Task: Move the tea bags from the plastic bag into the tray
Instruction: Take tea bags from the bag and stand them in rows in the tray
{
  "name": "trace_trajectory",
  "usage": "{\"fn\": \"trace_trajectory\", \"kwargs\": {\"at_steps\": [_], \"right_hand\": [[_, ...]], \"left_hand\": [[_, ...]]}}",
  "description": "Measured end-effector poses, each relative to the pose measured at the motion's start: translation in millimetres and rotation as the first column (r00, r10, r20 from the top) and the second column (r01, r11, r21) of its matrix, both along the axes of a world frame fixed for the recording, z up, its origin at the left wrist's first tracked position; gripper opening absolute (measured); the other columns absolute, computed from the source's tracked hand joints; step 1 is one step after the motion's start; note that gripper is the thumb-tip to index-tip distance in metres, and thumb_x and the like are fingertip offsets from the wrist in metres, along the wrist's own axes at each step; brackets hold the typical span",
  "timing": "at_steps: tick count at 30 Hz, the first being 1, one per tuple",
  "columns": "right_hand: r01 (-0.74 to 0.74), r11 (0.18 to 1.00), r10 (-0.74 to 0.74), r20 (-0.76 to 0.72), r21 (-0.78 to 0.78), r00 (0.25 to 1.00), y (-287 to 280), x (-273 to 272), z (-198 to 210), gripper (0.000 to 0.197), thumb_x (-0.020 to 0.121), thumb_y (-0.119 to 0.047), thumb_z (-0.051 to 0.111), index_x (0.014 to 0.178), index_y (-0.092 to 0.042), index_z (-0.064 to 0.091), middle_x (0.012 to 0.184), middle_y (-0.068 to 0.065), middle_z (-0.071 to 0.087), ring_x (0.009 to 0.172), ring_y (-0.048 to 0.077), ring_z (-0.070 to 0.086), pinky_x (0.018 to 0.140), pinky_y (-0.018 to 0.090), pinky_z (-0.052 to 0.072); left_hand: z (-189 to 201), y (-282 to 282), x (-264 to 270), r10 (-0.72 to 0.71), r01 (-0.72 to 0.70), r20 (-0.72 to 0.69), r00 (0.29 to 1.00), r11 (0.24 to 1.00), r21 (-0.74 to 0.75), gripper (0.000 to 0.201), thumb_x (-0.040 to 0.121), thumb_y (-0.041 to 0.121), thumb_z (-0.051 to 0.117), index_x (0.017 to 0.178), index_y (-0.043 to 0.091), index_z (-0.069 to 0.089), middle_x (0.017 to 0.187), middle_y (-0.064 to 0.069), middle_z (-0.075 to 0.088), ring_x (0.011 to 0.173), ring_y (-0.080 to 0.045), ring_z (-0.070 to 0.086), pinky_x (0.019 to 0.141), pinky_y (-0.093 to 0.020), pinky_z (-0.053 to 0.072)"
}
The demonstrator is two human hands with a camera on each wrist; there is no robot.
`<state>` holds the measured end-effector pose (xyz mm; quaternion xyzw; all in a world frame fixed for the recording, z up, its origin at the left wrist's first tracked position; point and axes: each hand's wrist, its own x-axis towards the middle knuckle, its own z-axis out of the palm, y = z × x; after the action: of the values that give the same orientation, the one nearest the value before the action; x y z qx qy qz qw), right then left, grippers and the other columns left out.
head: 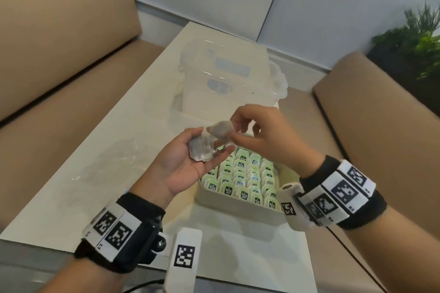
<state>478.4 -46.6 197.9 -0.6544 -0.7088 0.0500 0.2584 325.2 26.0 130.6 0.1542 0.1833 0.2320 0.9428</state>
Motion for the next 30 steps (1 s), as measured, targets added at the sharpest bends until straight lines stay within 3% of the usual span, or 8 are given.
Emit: {"fn": "trace_trajectory", "kwargs": {"at_steps": [4, 7, 11, 15, 19, 22, 25, 30], "right_hand": [[0.182, 0.97, -0.17, -0.085, 0.162, 0.982, -8, -11, -10, 0.021, 0.076, -0.01, 0.069, 0.071, -0.02, 0.052, 0.057, -0.009, 0.055, 0.062, 0.015, 0.055, 0.053, 0.015, 0.042], [0.221, 0.968, -0.193, -0.211, 0.118, 0.958, -12, -25, -21, 0.016, 0.076, -0.01, 0.067, 0.075, -0.018, 0.054, 0.057, -0.006, 0.057, 0.059, 0.013, 0.055, 0.053, 0.015, 0.043], [0.186, 0.982, -0.154, -0.418, 0.036, 0.895, -21, -38, -26, 0.015, 0.077, -0.009, 0.067, 0.086, -0.017, 0.058, 0.067, -0.001, 0.064, 0.063, 0.015, 0.061, 0.061, 0.026, 0.053], [0.168, 0.985, -0.145, -0.658, -0.029, 0.739, -31, -32, -24, 0.014, 0.082, 0.003, 0.058, 0.085, -0.011, 0.057, 0.071, 0.007, 0.065, 0.066, 0.02, 0.062, 0.066, 0.033, 0.055], [0.228, 0.973, -0.153, -0.837, -0.035, 0.525, -39, -26, -20, 0.012, 0.088, 0.004, 0.053, 0.083, -0.007, 0.054, 0.067, 0.01, 0.065, 0.065, 0.019, 0.066, 0.056, 0.026, 0.053], [0.396, 0.914, -0.214, -0.72, 0.091, 0.66, -41, -14, -21, 0.004, 0.09, -0.016, 0.059, 0.089, -0.012, 0.061, 0.074, 0.006, 0.059, 0.068, 0.013, 0.059, 0.056, 0.028, 0.047], [0.332, 0.942, -0.277, -0.456, 0.042, 0.846, -41, -4, -20, 0.018, 0.088, -0.035, 0.058, 0.105, -0.031, 0.064, 0.098, -0.009, 0.058, 0.089, 0.003, 0.056, 0.068, 0.019, 0.047], [0.328, 0.943, -0.285, -0.385, 0.05, 0.878, -42, -4, -11, 0.01, 0.086, -0.021, 0.066, 0.085, -0.03, 0.069, 0.08, -0.012, 0.067, 0.075, 0.007, 0.059, 0.061, 0.026, 0.048]], "left_hand": [[1, -10, 4, 0.034, -0.029, -0.048, 0.998, 0.994, 0.104, 0.016, 0.086, 0.013, 0.053, 0.094, 0.002, 0.063, 0.105, -0.022, 0.064, 0.09, -0.034, 0.068, 0.084, -0.045, 0.055], [6, -18, 11, 0.048, -0.038, -0.041, 0.998, 0.974, 0.223, 0.022, 0.081, 0.01, 0.057, 0.1, 0.003, 0.064, 0.101, -0.014, 0.069, 0.087, -0.019, 0.07, 0.083, -0.036, 0.056], [11, -20, 13, 0.03, -0.018, -0.032, 0.999, 0.943, 0.331, 0.036, 0.08, 0.016, 0.058, 0.114, 0.008, 0.066, 0.113, -0.012, 0.07, 0.101, -0.017, 0.068, 0.084, -0.028, 0.055], [10, -20, 16, 0.04, -0.013, -0.064, 0.997, 0.926, 0.377, 0.039, 0.078, 0.015, 0.062, 0.115, 0.004, 0.065, 0.111, -0.013, 0.07, 0.101, -0.018, 0.067, 0.087, -0.026, 0.053], [9, -21, 21, 0.064, -0.018, -0.12, 0.991, 0.937, 0.349, 0.017, 0.085, 0.006, 0.057, 0.099, 0.003, 0.066, 0.082, -0.008, 0.073, 0.069, -0.012, 0.068, 0.059, -0.017, 0.055], [11, -24, 23, 0.044, 0.018, -0.163, 0.986, 0.932, 0.362, 0.015, 0.09, 0.007, 0.055, 0.099, 0.001, 0.065, 0.08, -0.012, 0.072, 0.064, -0.017, 0.068, 0.055, -0.018, 0.054], [12, -26, 24, 0.007, 0.063, -0.175, 0.984, 0.918, 0.392, 0.014, 0.091, 0.009, 0.055, 0.099, 0.004, 0.064, 0.075, -0.01, 0.071, 0.065, -0.017, 0.068, 0.056, -0.018, 0.054], [14, -28, 24, -0.037, 0.106, -0.159, 0.987, 0.885, 0.453, 0.025, 0.074, 0.011, 0.066, 0.098, 0.008, 0.066, 0.084, -0.006, 0.072, 0.072, -0.014, 0.069, 0.06, -0.018, 0.054]]}}
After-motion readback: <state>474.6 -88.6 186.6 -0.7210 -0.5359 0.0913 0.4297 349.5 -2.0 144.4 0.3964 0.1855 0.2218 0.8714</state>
